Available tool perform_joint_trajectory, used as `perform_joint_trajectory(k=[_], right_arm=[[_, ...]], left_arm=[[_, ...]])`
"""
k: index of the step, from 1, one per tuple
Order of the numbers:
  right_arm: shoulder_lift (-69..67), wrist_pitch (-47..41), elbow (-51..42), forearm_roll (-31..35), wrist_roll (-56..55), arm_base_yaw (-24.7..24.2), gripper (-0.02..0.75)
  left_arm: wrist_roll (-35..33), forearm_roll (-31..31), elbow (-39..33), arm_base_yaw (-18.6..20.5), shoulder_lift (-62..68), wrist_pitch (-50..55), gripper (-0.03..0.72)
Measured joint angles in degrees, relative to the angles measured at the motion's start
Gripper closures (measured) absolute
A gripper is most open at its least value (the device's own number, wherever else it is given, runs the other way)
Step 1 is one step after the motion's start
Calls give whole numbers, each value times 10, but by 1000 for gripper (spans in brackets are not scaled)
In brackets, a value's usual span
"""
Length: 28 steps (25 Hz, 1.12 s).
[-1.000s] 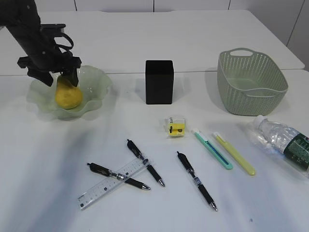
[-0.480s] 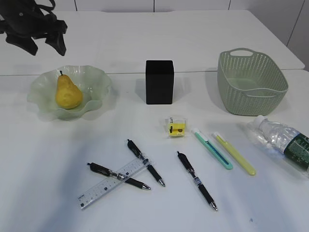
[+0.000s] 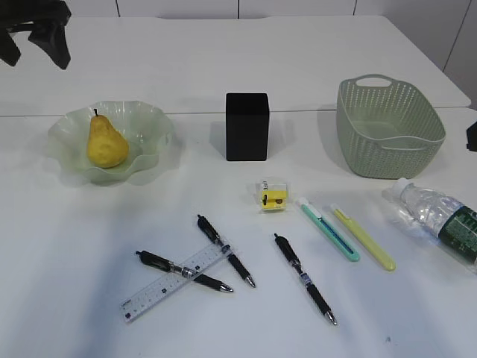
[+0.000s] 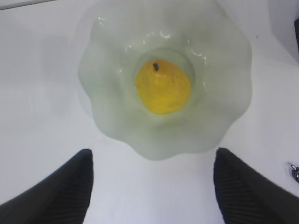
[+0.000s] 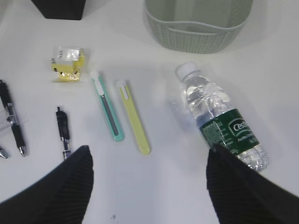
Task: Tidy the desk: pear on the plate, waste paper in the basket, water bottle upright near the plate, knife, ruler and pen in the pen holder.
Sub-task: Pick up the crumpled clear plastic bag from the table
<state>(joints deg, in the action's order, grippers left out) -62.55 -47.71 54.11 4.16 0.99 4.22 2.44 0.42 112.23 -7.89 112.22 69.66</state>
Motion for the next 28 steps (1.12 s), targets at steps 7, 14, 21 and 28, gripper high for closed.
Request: perform_joint_trajectory(k=[7, 14, 21, 28], right_arm=[[0, -9, 18, 12, 7, 33, 181], [-24, -34, 86, 30, 7, 33, 182], [-128, -90, 185, 96, 7, 33, 182], [-277, -113, 321, 52, -27, 112, 183]], left_arm=[[-5, -28, -126, 0, -89, 4, 119], [-18, 4, -306, -8, -180, -44, 119], [-19, 13, -437, -10, -266, -68, 119], [-19, 13, -461, -10, -298, -76, 119]])
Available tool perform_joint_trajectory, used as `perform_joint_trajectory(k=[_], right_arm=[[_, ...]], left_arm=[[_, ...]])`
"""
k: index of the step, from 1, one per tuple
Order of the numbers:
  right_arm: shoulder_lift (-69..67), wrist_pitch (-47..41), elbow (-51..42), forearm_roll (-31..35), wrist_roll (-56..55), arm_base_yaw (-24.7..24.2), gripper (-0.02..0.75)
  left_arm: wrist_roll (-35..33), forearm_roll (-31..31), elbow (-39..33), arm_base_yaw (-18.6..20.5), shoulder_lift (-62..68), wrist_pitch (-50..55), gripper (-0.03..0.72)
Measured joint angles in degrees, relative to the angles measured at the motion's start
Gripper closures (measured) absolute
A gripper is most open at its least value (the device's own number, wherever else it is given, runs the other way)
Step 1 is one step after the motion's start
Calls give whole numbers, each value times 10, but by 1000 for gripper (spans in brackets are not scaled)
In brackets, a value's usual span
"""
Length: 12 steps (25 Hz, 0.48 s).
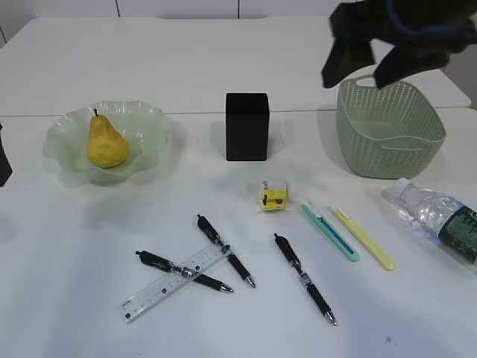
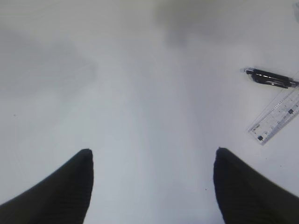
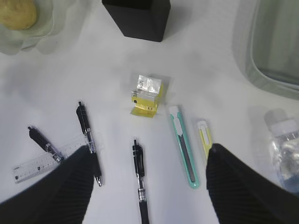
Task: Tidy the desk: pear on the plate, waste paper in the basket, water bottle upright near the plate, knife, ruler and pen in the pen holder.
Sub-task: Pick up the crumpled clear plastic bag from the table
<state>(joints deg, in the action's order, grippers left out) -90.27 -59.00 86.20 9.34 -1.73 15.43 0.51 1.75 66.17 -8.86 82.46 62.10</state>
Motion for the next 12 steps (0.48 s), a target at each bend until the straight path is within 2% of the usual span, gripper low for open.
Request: perform_joint_trajectory(k=[5, 12], right_arm=[[-113, -1, 65, -36, -59, 61, 183], [-252, -1, 116, -46, -98, 93, 183]], left_arm=[[0, 0, 0, 0, 0, 0, 123], [0, 0, 0, 0, 0, -4, 124]])
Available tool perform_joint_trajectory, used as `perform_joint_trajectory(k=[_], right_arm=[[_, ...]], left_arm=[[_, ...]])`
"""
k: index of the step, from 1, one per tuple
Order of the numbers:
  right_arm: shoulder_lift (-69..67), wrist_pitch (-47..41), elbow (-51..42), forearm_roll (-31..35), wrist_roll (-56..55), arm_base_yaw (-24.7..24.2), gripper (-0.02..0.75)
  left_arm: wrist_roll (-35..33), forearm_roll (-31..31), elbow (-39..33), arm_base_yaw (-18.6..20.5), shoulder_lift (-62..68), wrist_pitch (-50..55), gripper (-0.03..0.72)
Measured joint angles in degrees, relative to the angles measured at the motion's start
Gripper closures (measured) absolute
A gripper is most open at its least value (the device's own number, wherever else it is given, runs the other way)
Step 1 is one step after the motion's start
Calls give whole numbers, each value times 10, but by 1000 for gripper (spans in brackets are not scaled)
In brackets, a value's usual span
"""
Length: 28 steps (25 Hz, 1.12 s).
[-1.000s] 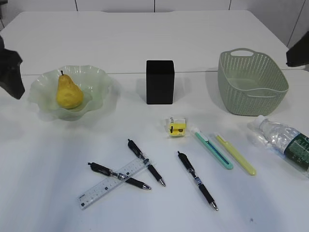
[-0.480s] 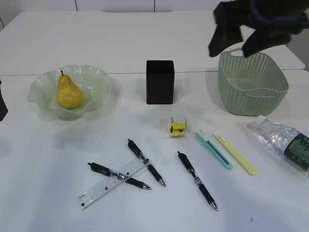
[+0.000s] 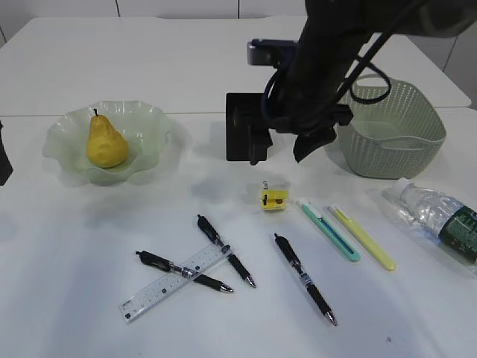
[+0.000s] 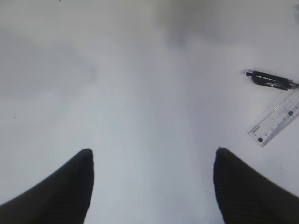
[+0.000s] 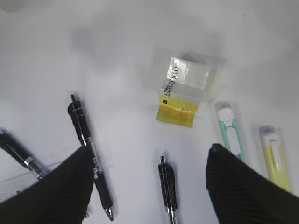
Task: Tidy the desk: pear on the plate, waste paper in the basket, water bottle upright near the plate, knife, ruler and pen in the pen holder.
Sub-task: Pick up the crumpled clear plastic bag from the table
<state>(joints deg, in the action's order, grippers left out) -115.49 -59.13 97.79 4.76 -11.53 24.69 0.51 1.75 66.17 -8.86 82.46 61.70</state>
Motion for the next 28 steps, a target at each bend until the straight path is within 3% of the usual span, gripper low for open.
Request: perform_joint_trajectory(k=[10, 28], right_arm=[[-104, 9, 37, -12, -20, 1, 184], [-134, 61, 43, -59, -63, 1, 184]], left_arm=[[0, 0, 0, 0, 0, -11, 125], [0, 0, 0, 0, 0, -27, 125]])
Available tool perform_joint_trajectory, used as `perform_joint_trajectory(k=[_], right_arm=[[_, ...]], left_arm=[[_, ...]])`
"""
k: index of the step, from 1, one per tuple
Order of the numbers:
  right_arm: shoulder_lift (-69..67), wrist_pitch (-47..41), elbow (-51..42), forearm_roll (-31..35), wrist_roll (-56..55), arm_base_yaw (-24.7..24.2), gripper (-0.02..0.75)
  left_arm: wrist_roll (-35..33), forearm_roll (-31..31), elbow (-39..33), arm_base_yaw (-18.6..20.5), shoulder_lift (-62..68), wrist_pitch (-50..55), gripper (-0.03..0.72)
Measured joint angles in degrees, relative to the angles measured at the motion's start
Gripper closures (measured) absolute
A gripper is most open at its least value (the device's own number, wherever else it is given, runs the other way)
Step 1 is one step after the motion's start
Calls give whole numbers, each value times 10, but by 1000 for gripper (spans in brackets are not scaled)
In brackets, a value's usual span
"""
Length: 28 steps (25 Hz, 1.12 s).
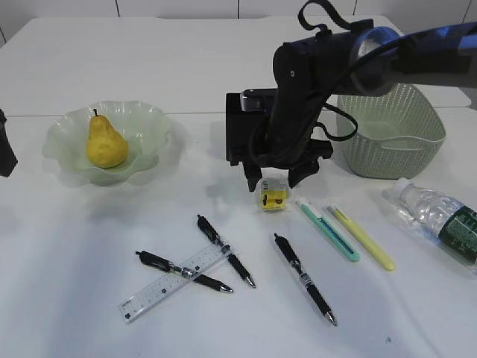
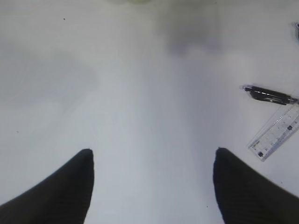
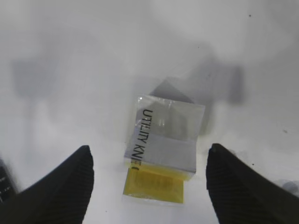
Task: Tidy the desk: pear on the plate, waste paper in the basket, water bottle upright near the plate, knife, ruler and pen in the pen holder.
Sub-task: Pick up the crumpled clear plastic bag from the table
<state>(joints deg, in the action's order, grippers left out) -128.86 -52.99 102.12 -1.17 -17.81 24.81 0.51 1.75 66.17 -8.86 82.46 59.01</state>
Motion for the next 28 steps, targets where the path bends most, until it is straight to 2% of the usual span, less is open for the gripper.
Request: perform_joint_trajectory(k=[10, 18, 25, 28], right_arm=[[-14, 16, 0, 0, -4, -1, 193], [-24, 19, 0, 0, -4, -1, 299], [-24, 19, 1, 0, -4, -1, 444], [-24, 19, 1, 0, -4, -1, 472]], left_arm=[[0, -2, 0, 0, 0, 0, 125], [0, -4, 0, 0, 0, 0, 132], [0, -5, 0, 0, 0, 0, 133], [0, -5, 0, 0, 0, 0, 133]])
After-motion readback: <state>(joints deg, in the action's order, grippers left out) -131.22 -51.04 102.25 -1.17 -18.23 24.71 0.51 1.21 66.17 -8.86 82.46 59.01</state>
